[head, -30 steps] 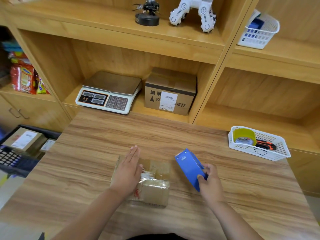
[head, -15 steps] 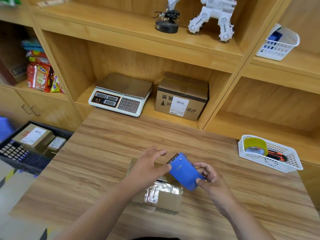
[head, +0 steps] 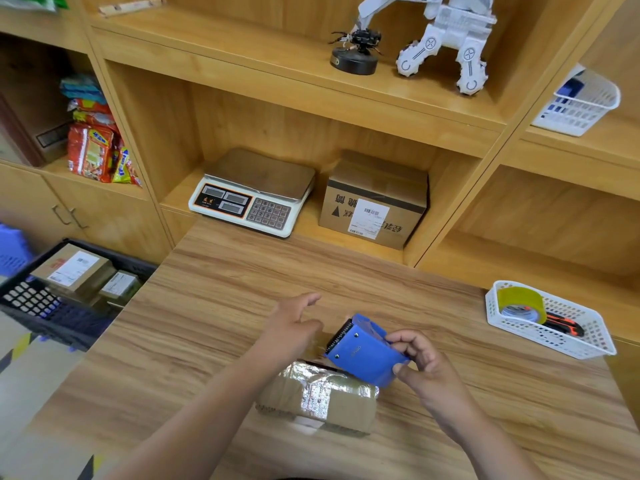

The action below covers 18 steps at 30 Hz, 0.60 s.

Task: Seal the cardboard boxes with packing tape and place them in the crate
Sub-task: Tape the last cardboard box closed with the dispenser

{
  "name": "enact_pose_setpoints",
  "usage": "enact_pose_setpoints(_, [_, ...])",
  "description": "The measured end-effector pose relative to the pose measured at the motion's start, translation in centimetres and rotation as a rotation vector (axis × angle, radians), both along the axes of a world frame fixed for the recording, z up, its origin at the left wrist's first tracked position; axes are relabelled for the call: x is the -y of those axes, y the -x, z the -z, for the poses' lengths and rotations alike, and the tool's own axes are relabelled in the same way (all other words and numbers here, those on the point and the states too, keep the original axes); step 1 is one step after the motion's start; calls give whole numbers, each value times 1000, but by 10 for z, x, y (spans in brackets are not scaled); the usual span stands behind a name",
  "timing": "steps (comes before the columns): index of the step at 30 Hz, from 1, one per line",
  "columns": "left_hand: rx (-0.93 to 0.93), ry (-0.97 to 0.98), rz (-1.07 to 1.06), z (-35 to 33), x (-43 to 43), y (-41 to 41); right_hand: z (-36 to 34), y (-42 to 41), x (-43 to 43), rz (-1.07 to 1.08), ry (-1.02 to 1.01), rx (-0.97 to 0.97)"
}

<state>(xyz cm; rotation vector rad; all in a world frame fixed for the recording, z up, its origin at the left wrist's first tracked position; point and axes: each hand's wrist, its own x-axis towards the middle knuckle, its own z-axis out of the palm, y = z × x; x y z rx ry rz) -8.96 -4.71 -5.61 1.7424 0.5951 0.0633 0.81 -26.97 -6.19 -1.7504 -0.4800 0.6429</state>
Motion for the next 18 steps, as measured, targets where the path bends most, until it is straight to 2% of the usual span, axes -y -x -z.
enact_pose_setpoints(3, [-78, 153, 99, -4, -4, -3, -2, 1, -4, -17, 18, -5])
enact_pose_setpoints(6, [-108, 232, 101, -5, -8, -4, -4, 3, -7, -27, 38, -11])
enact_pose_setpoints(18, [29, 120, -174, 12, -19, 3, -12, 3, -19, -55, 61, -44])
